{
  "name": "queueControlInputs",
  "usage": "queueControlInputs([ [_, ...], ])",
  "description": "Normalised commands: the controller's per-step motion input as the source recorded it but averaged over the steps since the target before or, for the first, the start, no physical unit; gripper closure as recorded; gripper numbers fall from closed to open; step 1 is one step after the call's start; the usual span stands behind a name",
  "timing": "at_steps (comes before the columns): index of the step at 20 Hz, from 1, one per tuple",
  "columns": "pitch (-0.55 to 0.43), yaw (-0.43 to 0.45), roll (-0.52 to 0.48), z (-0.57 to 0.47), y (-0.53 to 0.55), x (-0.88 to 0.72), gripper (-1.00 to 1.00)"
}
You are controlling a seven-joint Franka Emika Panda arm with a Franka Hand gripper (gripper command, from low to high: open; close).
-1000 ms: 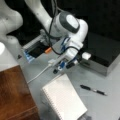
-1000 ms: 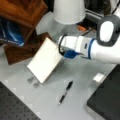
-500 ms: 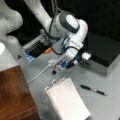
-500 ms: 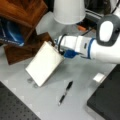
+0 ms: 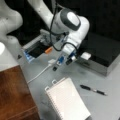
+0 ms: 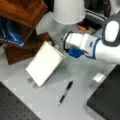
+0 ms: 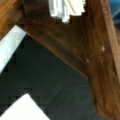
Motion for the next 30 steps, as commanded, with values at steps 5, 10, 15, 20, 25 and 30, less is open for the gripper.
queueControlInputs([
  [5,-0.226,-0.276,0.265,0.06,0.07,-0.31,-1.00],
  [10,-0.142,-0.291,0.332,0.15,-0.04,-0.46,-1.00],
  [15,-0.064,-0.324,0.552,0.24,-0.07,-0.58,-1.00],
  [20,-0.063,-0.202,0.700,0.23,-0.12,-0.56,-1.00],
  [25,-0.121,-0.082,0.831,0.11,-0.18,-0.50,-1.00],
  [30,-0.277,0.025,0.967,-0.04,-0.23,-0.46,-1.00],
])
